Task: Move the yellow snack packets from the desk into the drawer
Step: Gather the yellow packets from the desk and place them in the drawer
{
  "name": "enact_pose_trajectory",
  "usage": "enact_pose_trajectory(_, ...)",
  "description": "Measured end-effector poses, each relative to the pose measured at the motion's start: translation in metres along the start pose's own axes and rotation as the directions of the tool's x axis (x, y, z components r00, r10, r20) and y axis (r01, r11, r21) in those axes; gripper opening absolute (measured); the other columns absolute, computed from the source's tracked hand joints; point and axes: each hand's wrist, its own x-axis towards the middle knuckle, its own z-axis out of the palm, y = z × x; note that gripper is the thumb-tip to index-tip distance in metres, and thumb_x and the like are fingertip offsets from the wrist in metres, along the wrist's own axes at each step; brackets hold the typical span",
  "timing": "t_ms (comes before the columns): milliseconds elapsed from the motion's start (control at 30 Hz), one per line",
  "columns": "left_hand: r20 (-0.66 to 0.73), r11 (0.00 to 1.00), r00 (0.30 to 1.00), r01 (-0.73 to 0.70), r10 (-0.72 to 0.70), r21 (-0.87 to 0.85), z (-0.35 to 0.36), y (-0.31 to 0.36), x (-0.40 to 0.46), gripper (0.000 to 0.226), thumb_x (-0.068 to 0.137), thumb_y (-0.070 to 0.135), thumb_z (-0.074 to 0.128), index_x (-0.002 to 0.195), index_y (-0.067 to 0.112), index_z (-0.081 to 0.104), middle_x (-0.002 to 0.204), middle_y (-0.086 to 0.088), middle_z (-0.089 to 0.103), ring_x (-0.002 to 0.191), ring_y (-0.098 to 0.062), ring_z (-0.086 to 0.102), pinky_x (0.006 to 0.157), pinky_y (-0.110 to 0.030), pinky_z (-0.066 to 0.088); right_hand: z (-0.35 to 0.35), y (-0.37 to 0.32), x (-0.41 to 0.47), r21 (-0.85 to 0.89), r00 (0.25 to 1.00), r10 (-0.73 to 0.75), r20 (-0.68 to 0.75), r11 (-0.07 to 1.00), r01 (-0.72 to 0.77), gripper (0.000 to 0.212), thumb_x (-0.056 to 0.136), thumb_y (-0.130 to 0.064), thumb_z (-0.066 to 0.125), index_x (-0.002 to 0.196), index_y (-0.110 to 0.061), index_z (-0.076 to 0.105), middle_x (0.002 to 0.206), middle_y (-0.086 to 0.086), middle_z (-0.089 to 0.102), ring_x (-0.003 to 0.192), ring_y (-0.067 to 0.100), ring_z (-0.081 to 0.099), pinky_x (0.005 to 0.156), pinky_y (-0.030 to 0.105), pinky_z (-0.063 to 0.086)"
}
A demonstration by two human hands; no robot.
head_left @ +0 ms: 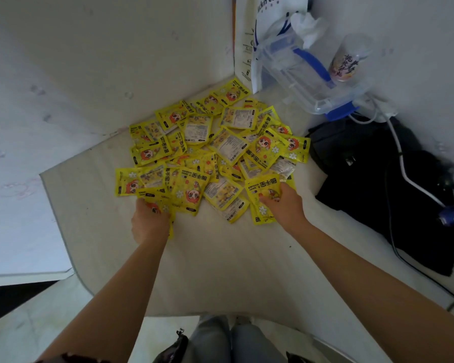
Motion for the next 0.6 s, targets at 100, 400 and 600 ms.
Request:
enact_pose_trajectory(100, -0.004, 0.998, 1.0, -0.02, 0.02, -0.061, -0.003, -0.007, -0.022, 0.037, 0.076, 0.022, 0.072, 0.104, 0.015, 0.05, 0.1, -0.011, 0.062, 0.097, -0.037, 0.057, 0.079, -0.044, 0.046, -0.004, 0.01, -0.012, 0.004, 1.0, -0.006, -0.01, 1.0, 0.006, 0.042, 0.08, -0.038, 0.071, 0.111, -0.011, 0.057, 0.107, 0.007, 0.064, 0.099, 0.027, 0.06, 0.085, 0.041, 0.051)
enact_pose_trajectory(400, 0.184, 0.926, 0.96, -0.136, 0.21, -0.351, 0.001, -0.02, -0.108, 0.045, 0.069, 0.017, 0.078, 0.102, 0.025, 0.047, 0.088, 0.004, 0.061, 0.083, -0.022, 0.062, 0.066, -0.033, 0.051, -0.018, 0.038, -0.085, 0.173, 0.995, 0.047, -0.085, 0.984, -0.032, 0.061, 0.08, -0.029, 0.075, 0.127, -0.019, 0.037, 0.111, 0.002, 0.062, 0.096, 0.023, 0.061, 0.08, 0.034, 0.05)
enact_pose_trajectory(600, 0.328, 0.892, 0.88, -0.197, 0.343, -0.406, 0.009, -0.038, -0.155, 0.066, 0.071, 0.018, 0.078, 0.123, 0.032, 0.04, 0.091, 0.013, 0.061, 0.085, -0.015, 0.064, 0.071, -0.033, 0.055, -0.022, 0.07, -0.153, 0.141, 0.981, 0.111, -0.16, 0.986, -0.088, 0.036, 0.083, -0.027, 0.072, 0.104, -0.007, 0.052, 0.092, 0.001, 0.059, 0.072, 0.012, 0.054, 0.052, 0.017, 0.038)
